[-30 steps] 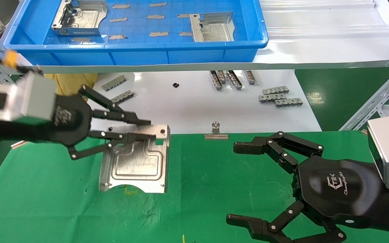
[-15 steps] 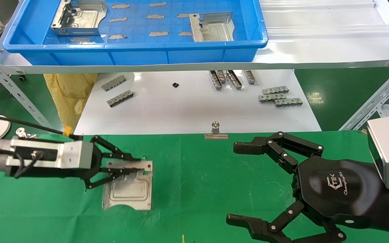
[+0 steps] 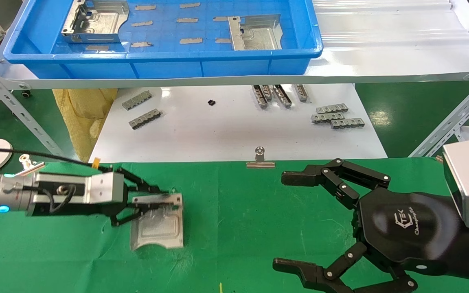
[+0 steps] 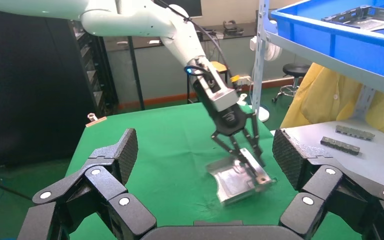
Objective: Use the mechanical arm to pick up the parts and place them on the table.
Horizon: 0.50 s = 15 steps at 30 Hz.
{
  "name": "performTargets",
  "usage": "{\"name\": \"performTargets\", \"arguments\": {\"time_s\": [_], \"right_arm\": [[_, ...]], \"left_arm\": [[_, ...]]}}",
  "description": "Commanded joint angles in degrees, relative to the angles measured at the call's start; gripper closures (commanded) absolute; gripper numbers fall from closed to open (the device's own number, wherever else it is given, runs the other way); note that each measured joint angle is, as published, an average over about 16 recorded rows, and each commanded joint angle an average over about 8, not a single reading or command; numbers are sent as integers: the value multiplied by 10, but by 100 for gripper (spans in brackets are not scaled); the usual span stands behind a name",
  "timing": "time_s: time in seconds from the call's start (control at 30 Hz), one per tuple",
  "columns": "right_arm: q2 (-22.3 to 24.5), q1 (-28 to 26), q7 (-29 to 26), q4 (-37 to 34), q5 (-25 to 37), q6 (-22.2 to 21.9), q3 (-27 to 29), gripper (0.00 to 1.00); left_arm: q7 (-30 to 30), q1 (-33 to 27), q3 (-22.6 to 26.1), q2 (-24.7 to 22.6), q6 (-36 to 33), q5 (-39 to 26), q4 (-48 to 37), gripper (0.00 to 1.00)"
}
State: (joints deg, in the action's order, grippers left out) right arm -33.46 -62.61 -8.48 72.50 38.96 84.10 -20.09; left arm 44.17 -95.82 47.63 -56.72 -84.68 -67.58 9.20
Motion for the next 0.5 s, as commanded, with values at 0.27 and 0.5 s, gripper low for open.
{"name": "performTargets", "arguments": {"time_s": [0.27,0.5], "right_arm": [[0,0,0,0,0,0,0,0],[0,0,0,0,0,0,0,0]], "left_arm": [[-25,-13,-7,-9,-43,13,-40,0],[-104,8,-18,-3,-70,44,-49,0]]}}
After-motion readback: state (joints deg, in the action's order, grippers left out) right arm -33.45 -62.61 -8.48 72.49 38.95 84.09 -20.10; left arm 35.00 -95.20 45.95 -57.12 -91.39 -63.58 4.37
